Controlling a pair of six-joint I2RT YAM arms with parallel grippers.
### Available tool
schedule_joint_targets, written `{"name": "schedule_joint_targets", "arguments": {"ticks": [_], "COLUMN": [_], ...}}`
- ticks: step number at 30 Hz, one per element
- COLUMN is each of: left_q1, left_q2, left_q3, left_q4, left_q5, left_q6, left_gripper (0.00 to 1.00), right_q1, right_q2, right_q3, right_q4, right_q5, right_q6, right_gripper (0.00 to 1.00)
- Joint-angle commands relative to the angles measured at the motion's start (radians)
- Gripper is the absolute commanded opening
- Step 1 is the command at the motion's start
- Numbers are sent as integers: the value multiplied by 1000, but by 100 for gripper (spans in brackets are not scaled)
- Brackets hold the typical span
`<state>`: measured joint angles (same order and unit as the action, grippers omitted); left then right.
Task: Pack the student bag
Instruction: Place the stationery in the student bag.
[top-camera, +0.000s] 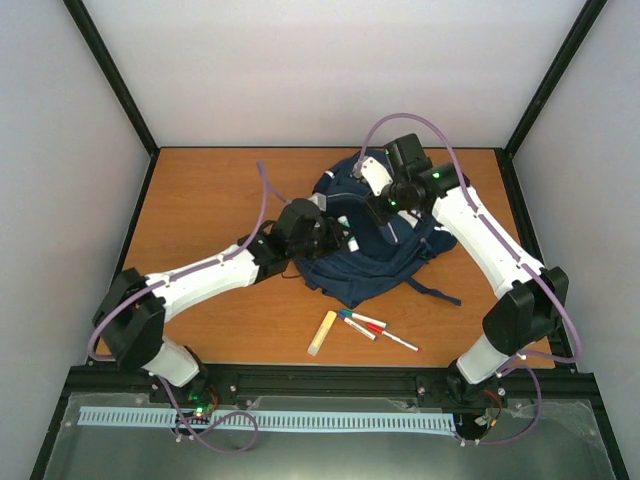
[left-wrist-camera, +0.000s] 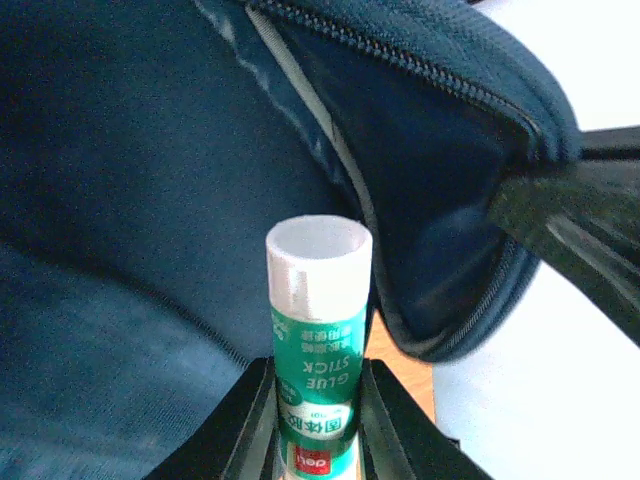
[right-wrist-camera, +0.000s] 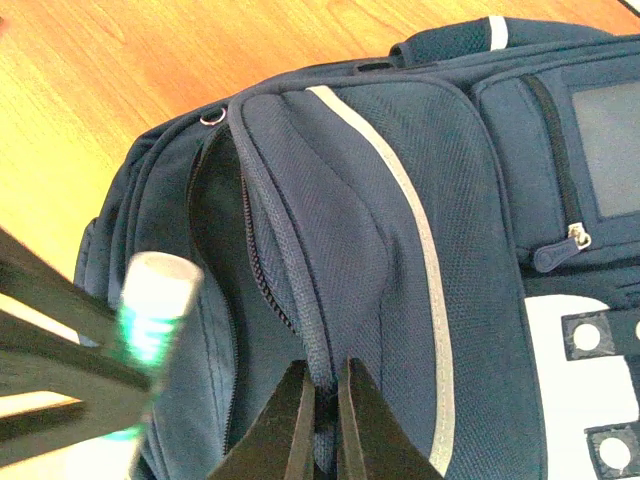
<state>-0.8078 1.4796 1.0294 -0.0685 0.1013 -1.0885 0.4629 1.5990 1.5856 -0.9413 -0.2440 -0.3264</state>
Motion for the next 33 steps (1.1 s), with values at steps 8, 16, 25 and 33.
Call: {"name": "schedule_joint_targets", "arguments": {"ticks": [8,16,25,33], "left_q1": [9,22,40,41], "left_q2": [286,352,422,315], "left_q3": [201,179,276,241], "left_q4": [149,287,194,101], "left_q5": [42,-74,-72,-28], "left_q6": [-201,-355,-355,-206], "left_gripper": [1,1,18,51], "right_q1": [3,3,1,-103], "right_q2": [-13,-67,-48,-142], "right_q3": [107,50,56,-106], "right_q4": [60,69,76,322], "right_q5": [-87,-92,-95,-187], "right_q6": [34,40,37,109], "right_gripper": [3,3,3,3]}}
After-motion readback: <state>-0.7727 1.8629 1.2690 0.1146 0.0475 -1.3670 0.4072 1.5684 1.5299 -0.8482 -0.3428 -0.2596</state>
